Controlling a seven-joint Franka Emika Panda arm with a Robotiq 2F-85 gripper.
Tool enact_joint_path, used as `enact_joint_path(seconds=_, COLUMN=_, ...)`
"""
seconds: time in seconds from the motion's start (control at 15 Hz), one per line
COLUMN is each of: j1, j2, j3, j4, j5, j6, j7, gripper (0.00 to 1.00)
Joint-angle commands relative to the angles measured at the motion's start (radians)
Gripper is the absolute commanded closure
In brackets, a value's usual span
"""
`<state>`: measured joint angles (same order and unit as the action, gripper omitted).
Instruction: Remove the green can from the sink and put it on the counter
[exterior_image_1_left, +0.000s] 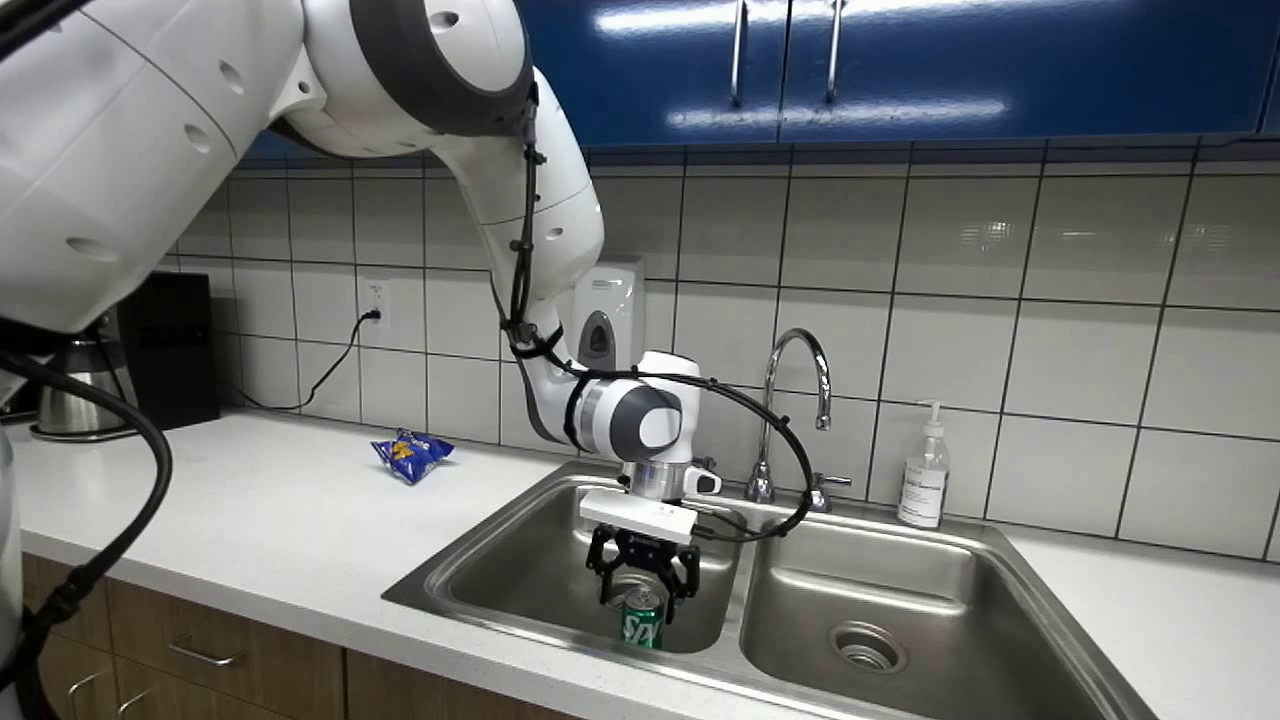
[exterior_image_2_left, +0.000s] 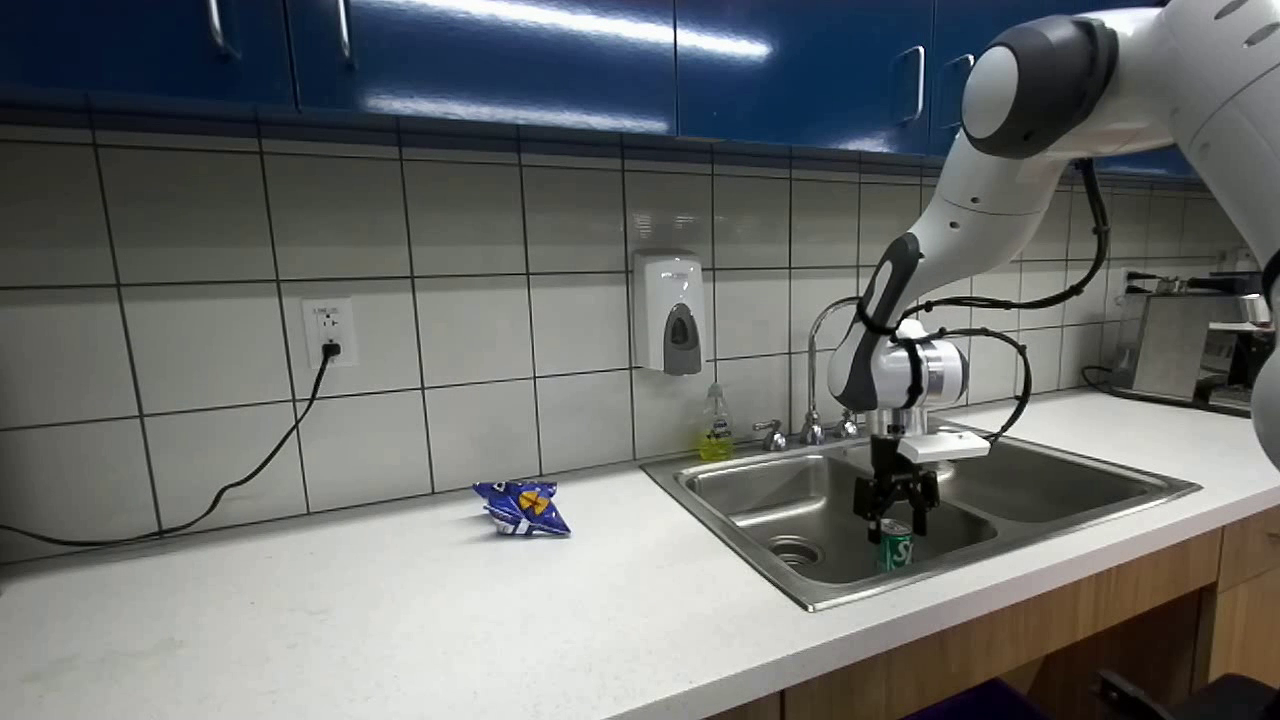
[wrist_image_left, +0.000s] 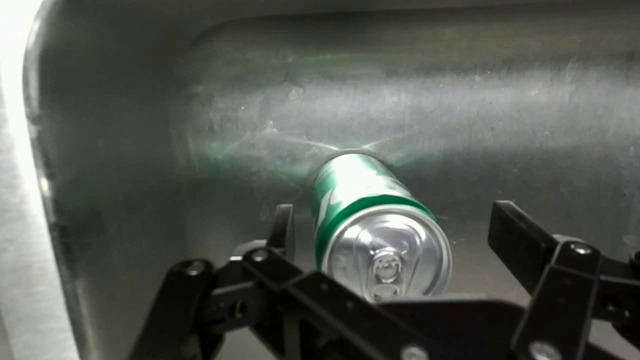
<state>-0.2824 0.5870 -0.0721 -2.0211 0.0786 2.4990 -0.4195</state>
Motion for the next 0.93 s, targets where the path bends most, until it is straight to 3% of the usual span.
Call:
enact_joint_path(seconds=0.0, j1=-0.029, j2=0.019, j3=0.025, j4=0.033, j5=-0.006, j6=-0.027, j7=-0.019, gripper=0.0)
enact_joint_path(seconds=0.87, j1=-0.034, j2=0.054, j3=0.03, j4=0.066, j5=-0.007, j6=-0.031, j7=-0.016, gripper=0.0)
